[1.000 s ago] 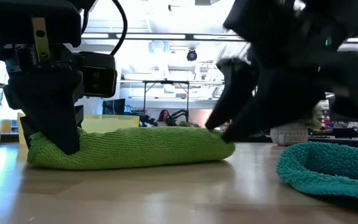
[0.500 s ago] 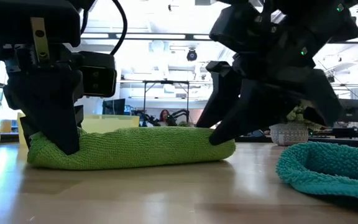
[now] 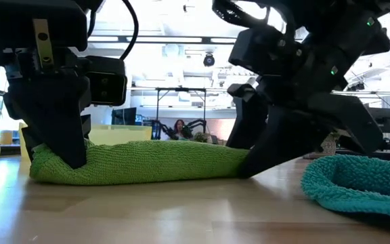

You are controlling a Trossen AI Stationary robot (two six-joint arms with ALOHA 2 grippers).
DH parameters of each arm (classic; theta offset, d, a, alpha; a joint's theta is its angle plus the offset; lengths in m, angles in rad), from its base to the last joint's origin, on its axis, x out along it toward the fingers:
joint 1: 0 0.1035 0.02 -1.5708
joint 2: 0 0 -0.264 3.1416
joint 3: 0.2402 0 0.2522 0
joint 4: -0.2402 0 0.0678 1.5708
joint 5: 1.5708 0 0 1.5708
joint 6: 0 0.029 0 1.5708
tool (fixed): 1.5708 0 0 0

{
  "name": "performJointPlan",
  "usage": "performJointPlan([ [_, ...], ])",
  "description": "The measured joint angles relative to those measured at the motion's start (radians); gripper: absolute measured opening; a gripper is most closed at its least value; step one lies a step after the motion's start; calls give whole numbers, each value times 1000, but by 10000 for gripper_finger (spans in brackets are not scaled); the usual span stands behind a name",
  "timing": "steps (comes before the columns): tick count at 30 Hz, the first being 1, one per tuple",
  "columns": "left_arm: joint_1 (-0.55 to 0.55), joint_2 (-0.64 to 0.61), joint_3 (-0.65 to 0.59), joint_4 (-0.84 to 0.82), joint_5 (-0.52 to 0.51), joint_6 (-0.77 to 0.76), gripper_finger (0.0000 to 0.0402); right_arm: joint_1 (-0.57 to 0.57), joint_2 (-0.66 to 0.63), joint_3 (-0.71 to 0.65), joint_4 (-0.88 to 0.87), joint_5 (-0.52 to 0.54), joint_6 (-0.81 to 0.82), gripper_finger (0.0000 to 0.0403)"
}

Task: Roll microfiber towels into tight, uniform cylinder then place into a basket
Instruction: Roll the green microfiber towel

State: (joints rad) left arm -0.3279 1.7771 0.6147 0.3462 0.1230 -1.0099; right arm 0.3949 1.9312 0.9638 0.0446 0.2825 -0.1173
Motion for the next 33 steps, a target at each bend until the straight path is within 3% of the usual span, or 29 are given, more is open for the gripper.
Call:
performJointPlan([
  [4, 0, 0, 0, 1, -2, 17, 24, -2, 4, 0, -3, -2, 56, 163],
  [12, -1, -29, -3, -12, -26, 42, 53, -4, 5, 2, -50, -28, 117, 26],
  [15, 0, -70, -7, -46, -13, 81, 73, -18, 5, 2, -56, -80, 127, 12],
  [20, 0, -154, -7, -168, 24, 180, 103, -81, 4, 2, -48, -284, 204, 8],
  [25, -2, -259, -6, -320, 18, 322, 122, -162, 7, -3, -28, -560, 289, 6],
  [30, -32, -342, -5, -295, -95, 457, 129, -242, 12, -5, -9, -786, 424, 3],
  [33, -68, -352, -4, -208, -178, 549, 129, -279, 12, -7, -14, -839, 520, 4],
])
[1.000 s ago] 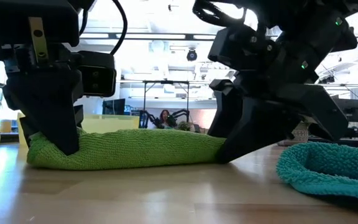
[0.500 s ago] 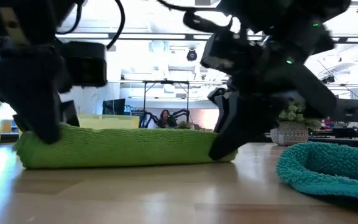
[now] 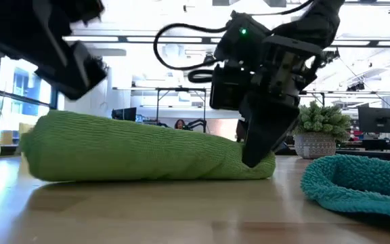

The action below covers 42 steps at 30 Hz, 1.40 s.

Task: Roll microfiber towels into tight, uniform cylinder then place into a basket
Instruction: Roll the green microfiber towel

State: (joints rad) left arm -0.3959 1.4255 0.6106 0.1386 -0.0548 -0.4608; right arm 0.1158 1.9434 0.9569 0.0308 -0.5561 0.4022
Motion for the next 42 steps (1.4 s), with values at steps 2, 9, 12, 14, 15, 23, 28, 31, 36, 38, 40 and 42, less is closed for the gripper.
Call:
performJointPlan([
  [2, -33, 10, 0, 76, -56, 50, 129, -15, 0, 0, -5, -5, 45, 4],
  [9, -107, 120, 1, 176, -216, 98, 129, -39, -1, 1, -13, -22, 70, 4],
  [12, -111, 167, 1, 176, -264, 81, 129, -39, -1, 1, -13, -21, 70, 4],
  [14, -105, 192, 1, 180, -279, 67, 129, -39, -1, 2, -12, -21, 70, 4],
  [15, -101, 204, 1, 180, -278, 59, 129, -39, -1, 2, -12, -21, 70, 5],
  [23, -80, 275, 2, 173, -261, 4, 129, -39, -2, 2, -12, -21, 64, 5],
  [28, -55, 305, 7, 138, -193, -74, 129, -39, -2, 2, -12, -21, 12, 27],
  [31, -44, 314, 7, 131, -147, -106, 129, -39, -2, 2, -13, -25, -85, 59],
  [36, -41, 320, 7, 134, -126, -126, 129, -45, -36, 3, -84, -41, -259, 110],
  [38, -40, 320, 7, 135, -125, -149, 129, -50, -69, 1, -131, -19, -327, 121],
  [40, -41, 320, 6, 135, -125, -160, 129, -50, -111, 1, -175, 34, -392, 125],
  [42, -41, 321, 6, 134, -125, -161, 129, -37, -155, 1, -202, 128, -464, 125],
])
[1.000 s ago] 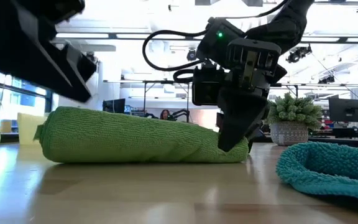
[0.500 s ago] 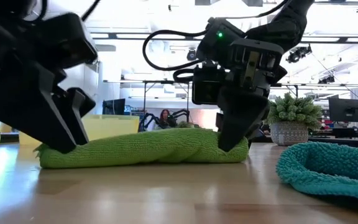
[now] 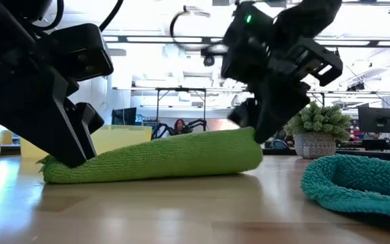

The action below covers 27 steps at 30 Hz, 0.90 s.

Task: Roll microfiber towels into tight, uniform cylinder then place into a basket
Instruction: Roll the green microfiber towel

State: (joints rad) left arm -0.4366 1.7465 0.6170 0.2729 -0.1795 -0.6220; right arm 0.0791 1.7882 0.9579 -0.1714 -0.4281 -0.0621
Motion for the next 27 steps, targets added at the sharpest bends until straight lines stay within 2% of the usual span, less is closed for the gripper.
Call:
performJointPlan([
  [6, 0, 1, -1, 4, 2, -17, 129, 142, -71, 0, -12, 291, -120, 126],
  [11, -1, 1, -2, 5, 3, -34, 129, 302, -72, 0, 13, 523, -131, 126],
  [17, -1, 4, -4, 27, 7, -61, 129, 455, -72, 1, 97, 862, -130, 126],
  [22, 6, 4, -4, 28, 14, -82, 129, 488, -55, 3, 167, 892, -93, 126],
  [27, 13, 4, -4, 28, 26, -83, 129, 450, 9, 3, 160, 887, 20, 126],
])
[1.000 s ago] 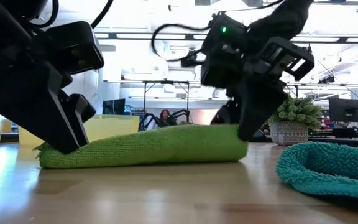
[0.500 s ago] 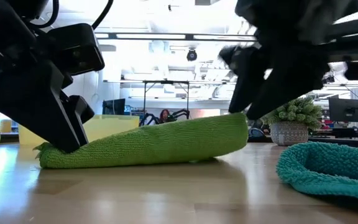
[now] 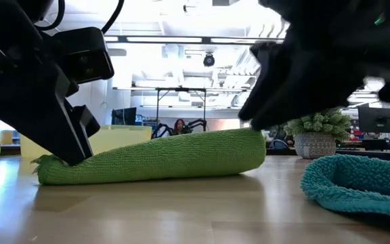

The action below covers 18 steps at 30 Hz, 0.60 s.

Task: Roll microfiber towels into tight, uniform cylinder then place into a basket
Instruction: Roll the green microfiber towel

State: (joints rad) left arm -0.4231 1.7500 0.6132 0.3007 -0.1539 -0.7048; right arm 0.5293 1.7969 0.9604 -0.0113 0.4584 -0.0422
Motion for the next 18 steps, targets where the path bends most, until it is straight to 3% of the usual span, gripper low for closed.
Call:
performJointPlan([
  [11, 5, 0, 0, 1, 3, -3, 129, -68, 58, 0, 26, -59, -40, 129],
  [18, 5, 0, 0, 2, 2, -18, 129, -142, 58, 0, 41, -189, 10, 179],
])
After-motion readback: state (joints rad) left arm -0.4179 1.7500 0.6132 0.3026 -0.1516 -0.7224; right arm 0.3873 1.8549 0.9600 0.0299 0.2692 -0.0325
